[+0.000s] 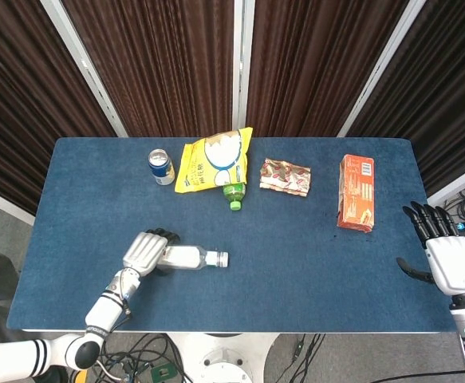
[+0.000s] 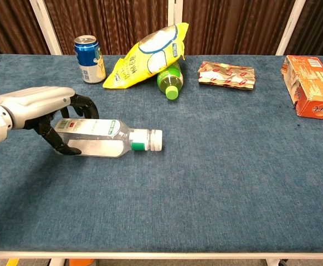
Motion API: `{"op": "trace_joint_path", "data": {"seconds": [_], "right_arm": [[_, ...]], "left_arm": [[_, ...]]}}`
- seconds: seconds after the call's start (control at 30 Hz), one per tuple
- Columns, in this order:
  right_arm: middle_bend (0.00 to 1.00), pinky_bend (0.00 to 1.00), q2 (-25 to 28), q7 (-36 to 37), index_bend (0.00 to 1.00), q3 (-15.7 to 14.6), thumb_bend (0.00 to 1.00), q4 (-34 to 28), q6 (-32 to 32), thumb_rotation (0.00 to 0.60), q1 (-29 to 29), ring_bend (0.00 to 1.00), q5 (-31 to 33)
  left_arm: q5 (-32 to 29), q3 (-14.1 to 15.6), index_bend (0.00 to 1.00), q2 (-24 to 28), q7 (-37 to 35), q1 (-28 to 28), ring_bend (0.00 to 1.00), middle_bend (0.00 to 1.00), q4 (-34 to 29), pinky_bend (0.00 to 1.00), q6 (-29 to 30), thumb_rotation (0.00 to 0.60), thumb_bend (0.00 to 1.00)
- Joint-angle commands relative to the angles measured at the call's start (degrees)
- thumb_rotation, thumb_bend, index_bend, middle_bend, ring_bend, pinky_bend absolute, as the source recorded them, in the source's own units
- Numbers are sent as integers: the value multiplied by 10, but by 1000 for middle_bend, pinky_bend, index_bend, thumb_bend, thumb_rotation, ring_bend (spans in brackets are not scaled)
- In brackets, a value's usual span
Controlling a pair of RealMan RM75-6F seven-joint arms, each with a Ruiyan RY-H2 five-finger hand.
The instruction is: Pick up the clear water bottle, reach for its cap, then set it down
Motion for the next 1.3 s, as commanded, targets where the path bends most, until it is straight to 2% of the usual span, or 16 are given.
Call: {"op": "trace_joint_path", "data": {"seconds": [0.03,0.07,0.17,0.33,0.47,0.67,0.83,0.97,1.3], "right_arm": [[37,0,1,0,0,-1,159,-1,0,600,0,0,-1],[38,0,1,0,0,-1,158,-2,0,600,0,0,-1],[41,0,6,1,0,0,158,-8,-2,600,2,0,-3],[53,0,32,17,0,4,159,-41,-21,600,21,0,-19],[61,0,64,34,0,10,185,-85,-63,600,58,0,-43],[88,0,83,60,146,22,205,-127,-147,600,130,0,-71],[76,0,77,59,191,32,205,-148,-214,600,182,0,-66],[80,0,61,43,315,40,176,-162,-242,600,211,0,-59],[62,0,38,34,309,49,149,-167,-273,600,248,0,-30]], "left_arm": [[9,4,415,-1,-21,0,352,416,5,445,-3,600,230],[16,3,444,1,-41,2,389,452,4,498,-5,600,254],[65,0,495,5,-122,9,440,511,13,555,0,600,325],[169,2,523,-1,-263,16,449,534,59,590,40,600,352],[246,9,524,-21,-377,15,449,535,104,588,86,600,352],[308,16,524,-62,-460,1,449,536,162,580,132,600,350],[317,12,524,-89,-474,-9,448,538,181,569,143,600,348],[301,-1,524,-104,-468,-15,448,538,173,567,143,600,347],[267,-16,524,-117,-428,-20,449,538,144,566,129,600,349]]}}
